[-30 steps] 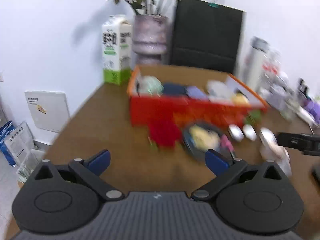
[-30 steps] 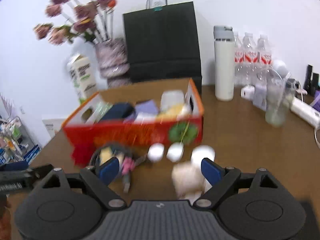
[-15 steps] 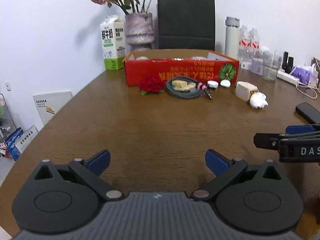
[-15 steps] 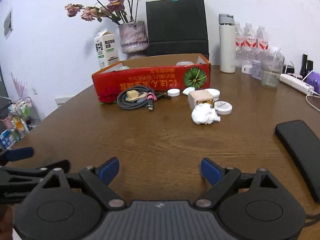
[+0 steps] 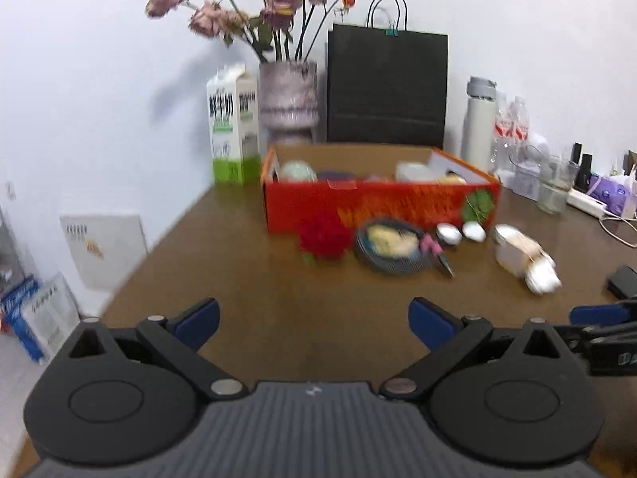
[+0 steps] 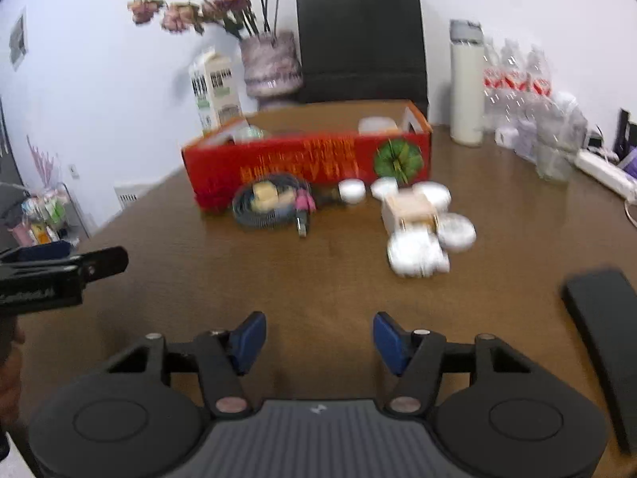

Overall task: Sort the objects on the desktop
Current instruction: 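Move both tools back toward the coiled cable and red rose, then grasp the red rose with the left tool while the right tool grasps the coiled cable, then lift the rose and coiled cable into the box and release them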

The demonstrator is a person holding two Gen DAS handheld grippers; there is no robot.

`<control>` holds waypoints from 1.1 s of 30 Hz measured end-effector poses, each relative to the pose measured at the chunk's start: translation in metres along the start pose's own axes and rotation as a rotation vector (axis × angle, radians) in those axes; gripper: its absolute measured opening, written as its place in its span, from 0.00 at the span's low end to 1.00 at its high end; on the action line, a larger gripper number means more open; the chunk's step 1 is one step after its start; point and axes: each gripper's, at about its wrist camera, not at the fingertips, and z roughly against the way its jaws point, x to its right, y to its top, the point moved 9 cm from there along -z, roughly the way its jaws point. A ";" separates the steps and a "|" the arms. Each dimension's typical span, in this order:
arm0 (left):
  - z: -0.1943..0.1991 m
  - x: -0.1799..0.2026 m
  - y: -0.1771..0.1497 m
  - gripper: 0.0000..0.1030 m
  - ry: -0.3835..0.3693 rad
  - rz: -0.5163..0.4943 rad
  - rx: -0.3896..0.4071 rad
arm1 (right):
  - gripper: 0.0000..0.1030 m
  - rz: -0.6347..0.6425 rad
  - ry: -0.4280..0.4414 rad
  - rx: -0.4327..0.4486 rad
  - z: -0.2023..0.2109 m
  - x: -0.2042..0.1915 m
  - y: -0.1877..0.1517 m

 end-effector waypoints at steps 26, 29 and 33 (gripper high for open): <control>-0.168 -0.017 0.039 0.46 -0.202 0.087 -0.106 | 0.21 0.230 0.160 -0.042 -0.166 -0.054 0.097; -0.160 -0.024 0.042 0.44 -0.183 0.086 -0.075 | 0.20 0.202 0.160 0.024 -0.146 -0.048 0.104; -0.130 -0.022 0.063 0.44 -0.193 0.077 0.053 | 0.20 0.139 0.153 0.093 -0.121 -0.038 0.114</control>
